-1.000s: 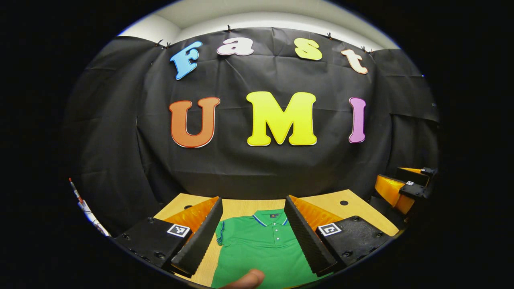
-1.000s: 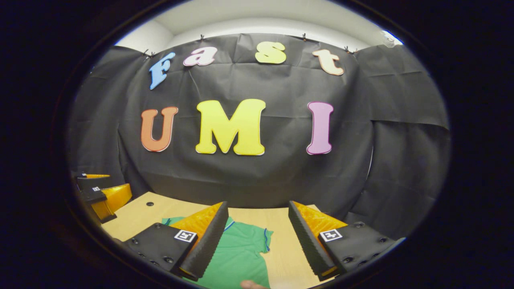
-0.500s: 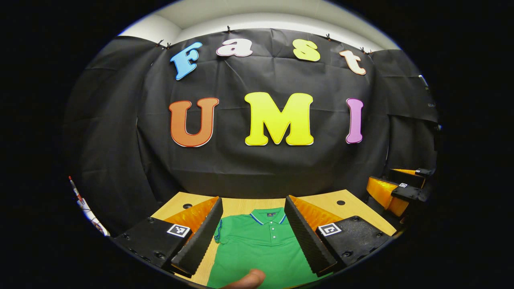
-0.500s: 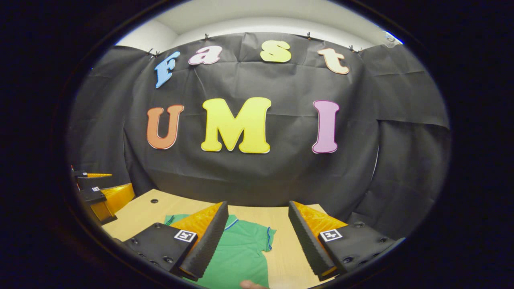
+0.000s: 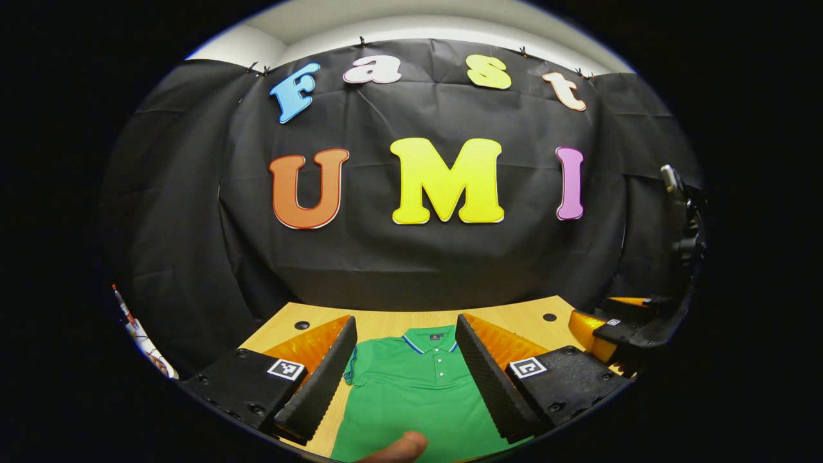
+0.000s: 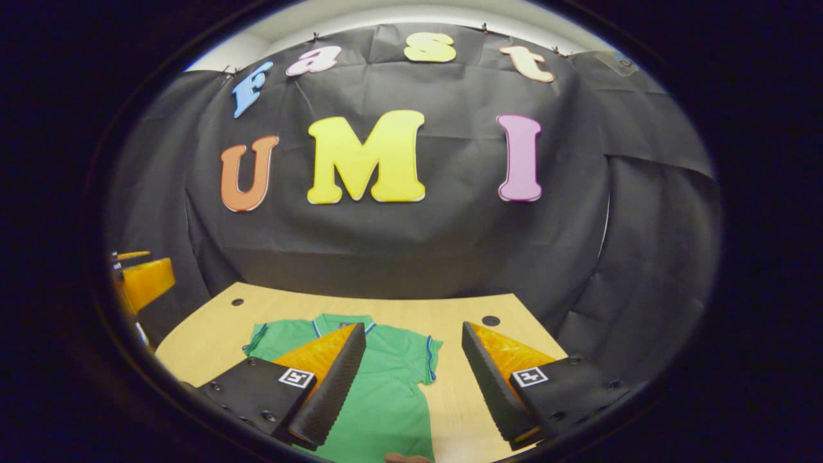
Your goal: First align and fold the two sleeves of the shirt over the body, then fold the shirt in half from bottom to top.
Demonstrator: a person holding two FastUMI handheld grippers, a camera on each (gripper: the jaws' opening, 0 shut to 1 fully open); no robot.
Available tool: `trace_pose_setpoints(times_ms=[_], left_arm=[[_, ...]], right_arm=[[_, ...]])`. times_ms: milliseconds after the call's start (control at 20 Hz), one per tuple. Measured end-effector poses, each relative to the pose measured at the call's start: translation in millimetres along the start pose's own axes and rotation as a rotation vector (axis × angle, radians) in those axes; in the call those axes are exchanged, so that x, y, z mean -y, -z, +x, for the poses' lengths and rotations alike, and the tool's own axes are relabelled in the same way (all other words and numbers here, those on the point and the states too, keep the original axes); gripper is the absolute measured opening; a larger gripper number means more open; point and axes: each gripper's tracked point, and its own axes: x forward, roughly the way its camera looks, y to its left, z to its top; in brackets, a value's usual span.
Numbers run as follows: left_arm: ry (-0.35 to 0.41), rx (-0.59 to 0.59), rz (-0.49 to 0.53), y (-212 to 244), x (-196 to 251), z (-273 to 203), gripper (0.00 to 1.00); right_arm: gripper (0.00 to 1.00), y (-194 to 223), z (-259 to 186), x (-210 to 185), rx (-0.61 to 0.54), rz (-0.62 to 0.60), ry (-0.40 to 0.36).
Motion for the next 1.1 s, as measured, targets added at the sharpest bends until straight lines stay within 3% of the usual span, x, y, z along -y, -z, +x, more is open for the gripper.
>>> trace_pose_setpoints(times_ms=[350, 700, 1100], left_arm=[[-0.01, -0.019, -0.018, -5, 14, 3, 1.0], [-0.083, -0.079, -0.023, 9, 14, 6, 1.0], [-0.14, -0.166, 0.033, 40, 10, -2, 1.0]], right_arm=[[0.94, 74, 88, 22, -0.184, -0.019, -0.006], [0.94, 132, 178, 38, -0.317, -0.047, 0.0], [0.95, 167, 226, 31, -0.434, -0.041, -0.054]])
